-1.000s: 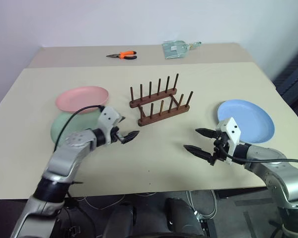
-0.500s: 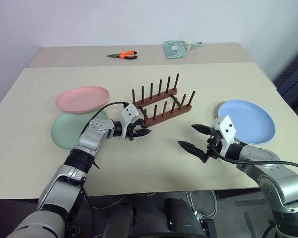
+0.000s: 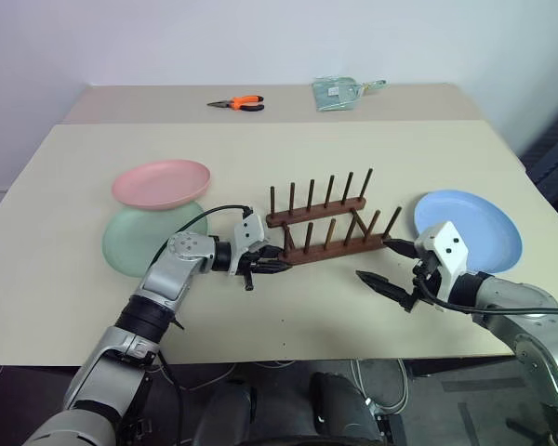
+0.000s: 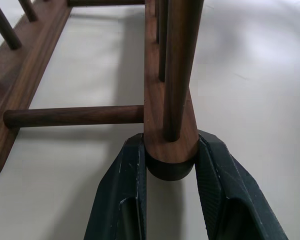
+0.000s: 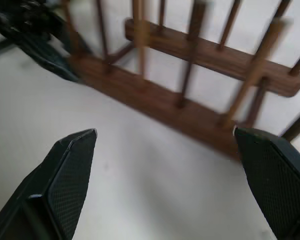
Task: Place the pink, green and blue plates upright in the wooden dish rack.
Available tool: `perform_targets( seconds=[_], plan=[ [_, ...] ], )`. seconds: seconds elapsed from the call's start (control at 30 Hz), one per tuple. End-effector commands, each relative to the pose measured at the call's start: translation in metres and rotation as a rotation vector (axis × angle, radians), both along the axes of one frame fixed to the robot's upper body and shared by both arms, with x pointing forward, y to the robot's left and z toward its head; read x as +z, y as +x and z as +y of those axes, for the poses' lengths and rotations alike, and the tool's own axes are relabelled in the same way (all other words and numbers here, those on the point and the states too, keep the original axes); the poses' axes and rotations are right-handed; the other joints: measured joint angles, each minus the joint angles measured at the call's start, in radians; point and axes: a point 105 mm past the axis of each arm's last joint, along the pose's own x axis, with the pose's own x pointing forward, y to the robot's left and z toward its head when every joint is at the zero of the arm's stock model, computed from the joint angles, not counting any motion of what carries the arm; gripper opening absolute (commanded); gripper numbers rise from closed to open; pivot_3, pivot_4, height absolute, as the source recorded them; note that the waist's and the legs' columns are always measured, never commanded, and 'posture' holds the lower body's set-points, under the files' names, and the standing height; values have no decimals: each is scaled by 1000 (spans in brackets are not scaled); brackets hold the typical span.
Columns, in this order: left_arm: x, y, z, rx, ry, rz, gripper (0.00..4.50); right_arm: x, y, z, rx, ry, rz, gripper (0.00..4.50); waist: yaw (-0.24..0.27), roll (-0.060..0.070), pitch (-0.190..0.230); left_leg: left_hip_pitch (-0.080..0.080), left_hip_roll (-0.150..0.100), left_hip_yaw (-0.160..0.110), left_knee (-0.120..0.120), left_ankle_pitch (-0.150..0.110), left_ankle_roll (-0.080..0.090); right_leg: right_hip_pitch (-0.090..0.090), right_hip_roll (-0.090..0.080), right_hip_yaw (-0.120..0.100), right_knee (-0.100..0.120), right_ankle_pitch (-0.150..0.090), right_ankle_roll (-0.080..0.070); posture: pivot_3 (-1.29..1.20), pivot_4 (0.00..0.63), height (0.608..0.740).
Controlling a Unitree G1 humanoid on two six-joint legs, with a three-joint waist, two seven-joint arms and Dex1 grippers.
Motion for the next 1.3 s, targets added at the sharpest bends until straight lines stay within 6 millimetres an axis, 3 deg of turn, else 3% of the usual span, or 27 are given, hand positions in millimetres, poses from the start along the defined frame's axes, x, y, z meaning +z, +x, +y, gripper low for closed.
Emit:
perform_targets(
  seconds=[0.03,0.1,0.23,0.37,0.57,0.73,0.93,1.03,1.1,1.13,1.2,1.3],
  plan=[
    [1,21,9,72,78,-108,734,9,1,-4,-6,-17,-54,4500,0,0,0,0,0,0,0,0,0,0,0,0,0,0,0,0,150,740],
    [-4,32,16,133,115,-136,734,9,1,-4,-8,-17,-57,4500,0,0,0,0,0,0,0,0,0,0,0,0,0,1,2,0,150,740],
    [1,33,17,143,53,-138,734,7,0,-7,-21,-18,-57,4500,-2,0,0,0,0,0,0,0,0,0,0,0,0,1,2,0,150,740],
    [0,26,12,92,53,-143,734,5,1,-7,-22,-20,-57,4500,-2,0,0,0,0,0,0,0,0,0,0,0,0,1,2,0,150,740],
    [3,-2,-2,-132,78,-114,734,6,3,-8,-19,-19,-53,4500,0,0,0,0,0,0,0,0,0,0,0,0,0,1,2,0,150,740],
    [-3,2,3,-127,121,-110,734,6,1,-11,-22,-23,-49,4500,0,0,0,0,0,0,0,0,0,0,0,0,0,1,2,0,150,740],
    [-1,16,16,-19,142,-133,3562,4,-3,-19,-48,-34,-36,4500,0,0,0,0,0,0,0,0,0,0,0,0,0,1,2,0,150,740],
    [3,15,22,12,136,-124,3562,4,-6,-23,-54,-39,-30,4500,-4,0,0,0,0,0,0,0,0,0,0,0,1,1,2,0,150,740],
    [9,0,35,42,109,-55,3616,0,-14,-29,-49,-35,13,3955,-9,0,0,0,0,0,0,0,0,0,0,0,1,1,2,0,150,740],
    [12,-10,39,42,96,-14,2992,-4,-17,-32,-49,-47,38,3622,-16,0,0,1,1,0,-1,0,0,0,0,0,1,1,2,0,150,740],
    [15,-31,40,14,85,38,2220,-17,-22,-35,-40,-91,84,2637,-24,0,0,1,1,0,-3,0,1,-1,0,0,1,1,3,0,150,740],
    [16,-47,34,11,118,36,876,-35,-24,-30,-17,-138,127,1280,-21,0,0,1,1,0,-3,0,1,0,0,0,1,0,2,0,150,740]
  ],
)
